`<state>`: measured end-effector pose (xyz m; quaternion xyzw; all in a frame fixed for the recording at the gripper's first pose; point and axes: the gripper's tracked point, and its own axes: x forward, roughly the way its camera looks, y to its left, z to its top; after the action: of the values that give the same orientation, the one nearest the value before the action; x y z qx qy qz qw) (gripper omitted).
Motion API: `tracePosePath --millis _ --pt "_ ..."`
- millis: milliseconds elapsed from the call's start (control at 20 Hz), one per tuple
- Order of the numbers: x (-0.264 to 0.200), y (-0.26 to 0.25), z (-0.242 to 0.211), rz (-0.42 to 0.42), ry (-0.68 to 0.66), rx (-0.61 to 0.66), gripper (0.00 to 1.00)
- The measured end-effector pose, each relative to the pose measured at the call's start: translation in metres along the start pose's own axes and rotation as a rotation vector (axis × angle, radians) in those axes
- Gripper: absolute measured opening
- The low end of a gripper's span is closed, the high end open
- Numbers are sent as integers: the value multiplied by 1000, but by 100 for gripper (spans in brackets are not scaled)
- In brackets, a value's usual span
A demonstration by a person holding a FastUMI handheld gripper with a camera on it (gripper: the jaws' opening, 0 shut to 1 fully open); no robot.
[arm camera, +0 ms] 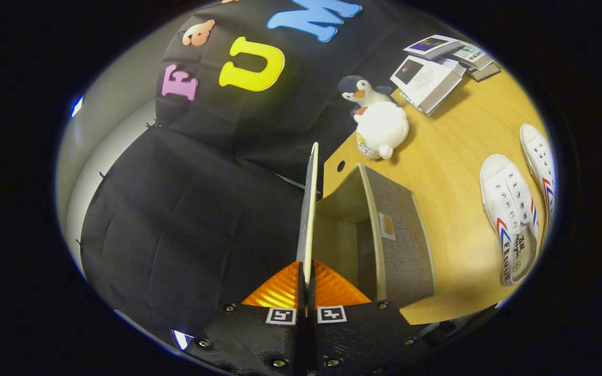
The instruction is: Open the storage box then place both shoes into the box .Put the left shoe in first, then the right shoe, with the right side of both shoes facing outward in a uniform manner.
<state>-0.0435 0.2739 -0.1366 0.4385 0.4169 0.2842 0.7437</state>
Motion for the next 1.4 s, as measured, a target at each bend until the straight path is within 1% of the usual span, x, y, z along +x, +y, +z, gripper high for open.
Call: tracePosePath --millis 300,500,750,850,950,1050,1100,1250,1300,1400 --pt "18 66 -6 76 -1 -42 1" --pt "36 101 -24 75 15 -166 1" --pt "67 130 -50 78 30 -235 1" --pt "79 141 -61 81 36 -294 6" --pt "90 152 -77 88 58 -355 6" --pt "99 166 -86 106 60 -405 23" --pt "100 167 -89 110 59 -427 50" --pt "101 164 -77 78 21 -512 88" --pt "100 160 -71 62 0 -538 97" --pt "90 155 -57 31 -44 -588 97"
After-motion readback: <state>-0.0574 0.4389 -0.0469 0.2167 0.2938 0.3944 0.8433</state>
